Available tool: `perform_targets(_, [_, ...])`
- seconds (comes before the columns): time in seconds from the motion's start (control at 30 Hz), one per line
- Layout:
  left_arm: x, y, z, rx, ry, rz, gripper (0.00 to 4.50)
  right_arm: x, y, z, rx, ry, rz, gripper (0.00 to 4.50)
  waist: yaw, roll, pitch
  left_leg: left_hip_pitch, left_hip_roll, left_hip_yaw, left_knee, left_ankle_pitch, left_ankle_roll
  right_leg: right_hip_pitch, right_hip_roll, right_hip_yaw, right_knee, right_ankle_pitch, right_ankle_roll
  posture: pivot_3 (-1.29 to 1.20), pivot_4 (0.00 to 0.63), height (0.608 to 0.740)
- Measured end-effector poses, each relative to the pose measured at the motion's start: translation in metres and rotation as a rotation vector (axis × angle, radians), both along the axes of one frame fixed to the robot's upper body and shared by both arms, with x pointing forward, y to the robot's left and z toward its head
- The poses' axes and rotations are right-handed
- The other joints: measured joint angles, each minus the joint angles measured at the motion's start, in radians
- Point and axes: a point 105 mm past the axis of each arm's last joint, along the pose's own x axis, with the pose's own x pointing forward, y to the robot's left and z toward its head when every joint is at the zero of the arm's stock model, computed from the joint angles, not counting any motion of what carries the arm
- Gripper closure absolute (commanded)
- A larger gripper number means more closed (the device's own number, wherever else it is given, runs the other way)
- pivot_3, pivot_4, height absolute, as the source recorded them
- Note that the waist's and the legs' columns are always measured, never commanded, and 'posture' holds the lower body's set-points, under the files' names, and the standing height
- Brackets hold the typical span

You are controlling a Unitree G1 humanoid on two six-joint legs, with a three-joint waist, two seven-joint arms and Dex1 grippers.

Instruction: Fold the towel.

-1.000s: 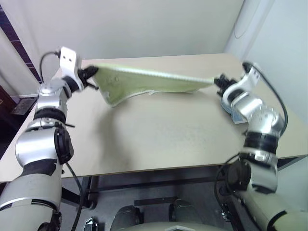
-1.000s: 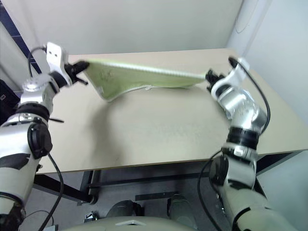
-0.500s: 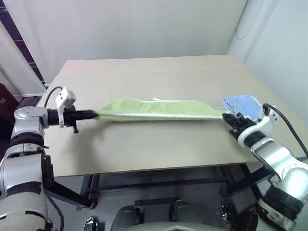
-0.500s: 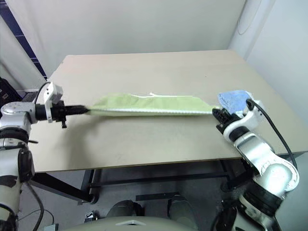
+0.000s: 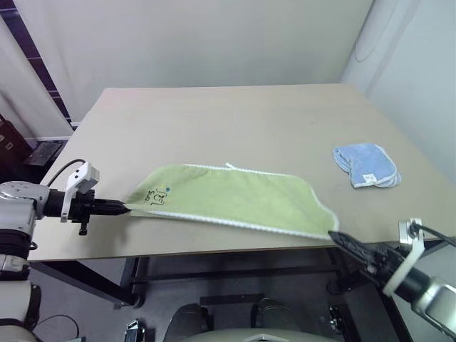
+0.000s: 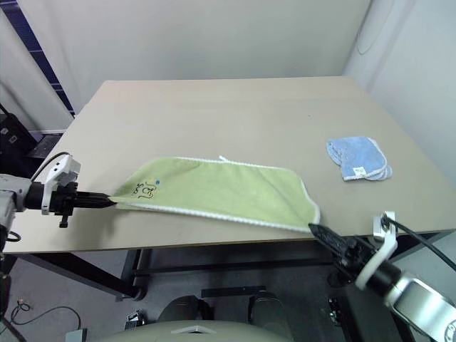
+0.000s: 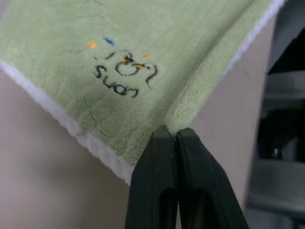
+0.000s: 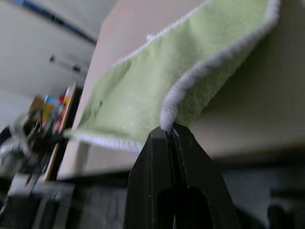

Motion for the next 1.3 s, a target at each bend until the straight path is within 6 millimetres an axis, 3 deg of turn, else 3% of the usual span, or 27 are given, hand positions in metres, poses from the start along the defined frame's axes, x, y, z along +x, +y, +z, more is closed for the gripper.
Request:
perform_targets(0.13, [-0.009,-0.001,-0.006,0.001,0.056,-0.016,4.46,-0.009,-0.003,0.000,-0.003,-0.012,0.045,4.50,0.002,0.001,0.000,0.000,0.000,0.001,-0.007,0.000,0.000,0.002,-0.001,-0.001,-0.008,0.000,0.000,0.00,0.000,0.740])
perform_targets(0.23, [-0.009,0.000,-0.004,0.004,0.077,-0.008,4.46,-0.004,-0.003,0.004,-0.021,-0.044,0.061,4.50,0.002,0.001,0.000,0.000,0.000,0.003,-0.013,0.000,0.000,0.002,-0.001,-0.003,-0.015,0.003,-0.001,0.00,0.000,0.740])
perform_targets(0.53, [0.036,-0.012,0.016,-0.145,0.003,0.117,4.46,0.052,-0.006,0.026,-0.027,-0.213,0.011,4.50,0.026,-0.001,-0.001,-0.002,-0.002,0.006,-0.012,0.001,0.005,-0.001,0.002,-0.005,-0.013,0.005,-0.001,0.00,0.000,0.740])
perform_targets(0.87, [0.075,-0.036,0.000,-0.220,-0.060,0.261,4.46,0.108,-0.015,0.000,-0.057,-0.176,-0.063,4.50,0.026,-0.003,-0.001,-0.003,-0.002,0.005,-0.001,0.000,0.007,0.001,0.002,-0.004,-0.006,0.007,0.001,0.00,0.000,0.740])
perform_targets(1.07, [0.085,-0.041,-0.006,-0.239,-0.085,0.329,4.46,0.130,-0.010,-0.009,-0.033,-0.174,-0.146,4.50,0.023,-0.003,-0.001,-0.002,-0.001,0.005,0.005,0.000,0.007,0.000,0.001,-0.004,0.003,0.007,0.001,0.00,0.000,0.740])
perform_targets(1.3, [0.094,-0.038,-0.003,-0.248,-0.121,0.403,4.46,0.164,-0.008,0.006,-0.051,-0.230,-0.233,4.50,0.023,-0.003,-0.001,-0.002,-0.002,0.005,0.006,0.000,0.007,0.001,0.001,-0.004,0.004,0.007,0.001,0.00,0.000,0.740])
